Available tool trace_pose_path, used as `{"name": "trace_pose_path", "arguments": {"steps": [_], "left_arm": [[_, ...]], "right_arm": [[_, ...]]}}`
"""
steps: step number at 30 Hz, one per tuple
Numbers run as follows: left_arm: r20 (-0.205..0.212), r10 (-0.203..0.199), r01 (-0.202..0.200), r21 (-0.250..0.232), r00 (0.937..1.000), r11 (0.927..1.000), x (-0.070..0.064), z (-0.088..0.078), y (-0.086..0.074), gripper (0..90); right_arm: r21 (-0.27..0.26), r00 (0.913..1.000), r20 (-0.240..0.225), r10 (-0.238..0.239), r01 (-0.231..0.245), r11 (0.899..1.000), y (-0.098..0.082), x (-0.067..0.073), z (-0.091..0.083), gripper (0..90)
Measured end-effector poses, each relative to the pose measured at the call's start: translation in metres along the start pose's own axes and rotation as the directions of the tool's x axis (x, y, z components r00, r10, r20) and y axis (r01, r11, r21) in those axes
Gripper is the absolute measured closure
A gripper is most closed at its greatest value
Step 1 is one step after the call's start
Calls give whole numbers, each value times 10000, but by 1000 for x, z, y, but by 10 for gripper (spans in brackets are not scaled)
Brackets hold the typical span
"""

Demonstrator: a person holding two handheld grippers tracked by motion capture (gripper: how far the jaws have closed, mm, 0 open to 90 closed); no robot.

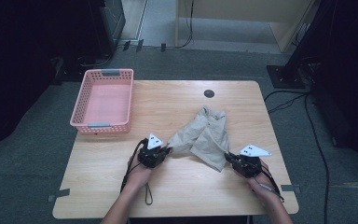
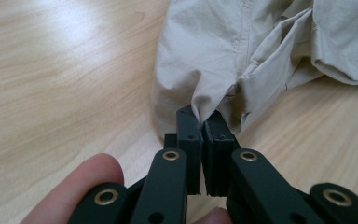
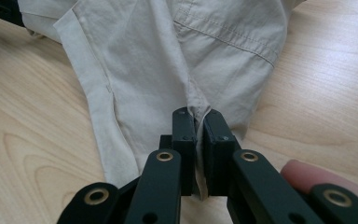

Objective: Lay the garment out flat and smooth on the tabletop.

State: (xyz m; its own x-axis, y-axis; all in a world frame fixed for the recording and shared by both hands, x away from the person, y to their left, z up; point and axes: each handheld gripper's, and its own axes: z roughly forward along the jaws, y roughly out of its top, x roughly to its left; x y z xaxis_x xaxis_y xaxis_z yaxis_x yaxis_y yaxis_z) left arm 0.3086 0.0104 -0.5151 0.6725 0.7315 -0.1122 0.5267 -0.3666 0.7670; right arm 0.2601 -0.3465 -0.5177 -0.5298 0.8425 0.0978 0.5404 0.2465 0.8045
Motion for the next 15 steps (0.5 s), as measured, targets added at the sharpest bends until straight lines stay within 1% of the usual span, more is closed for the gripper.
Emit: {"name": "trace_pose_path", "arguments": {"steps": [4, 6, 7, 9, 10, 12, 15], "left_arm": [[110, 116, -116, -40, 9999, 9999, 0, -10, -13, 881], [146, 85, -83, -75, 9999, 9999, 1, -14, -19, 881], [160, 126, -126, -31, 9998, 9999, 2, -15, -22, 881], [247, 144, -140, -159, 9996, 9998, 2, -18, -25, 880], [242, 190, -186, -161, 9995, 9997, 2, -19, -25, 880], [280, 84, -79, -204, 9996, 9998, 3, -19, -27, 879], [316, -96, 104, -229, 9995, 9997, 3, -18, -29, 878]], "right_arm": [[121, 9999, -156, 15, -13, 9999, -2, 7, -6, 862], [211, 9997, -242, -29, 34, 9998, -3, 11, -9, 855], [254, 9996, -276, -70, 77, 9996, -4, 14, -11, 829], [284, 9991, -423, -77, 89, 9996, -2, 17, -14, 723], [314, 9989, -465, -15, 29, 9995, 0, 18, -16, 704], [274, 9990, -432, 66, -54, 9996, 6, 20, -20, 657], [-42, 9996, -256, 140, -141, 9999, 18, 27, -26, 598]]}}
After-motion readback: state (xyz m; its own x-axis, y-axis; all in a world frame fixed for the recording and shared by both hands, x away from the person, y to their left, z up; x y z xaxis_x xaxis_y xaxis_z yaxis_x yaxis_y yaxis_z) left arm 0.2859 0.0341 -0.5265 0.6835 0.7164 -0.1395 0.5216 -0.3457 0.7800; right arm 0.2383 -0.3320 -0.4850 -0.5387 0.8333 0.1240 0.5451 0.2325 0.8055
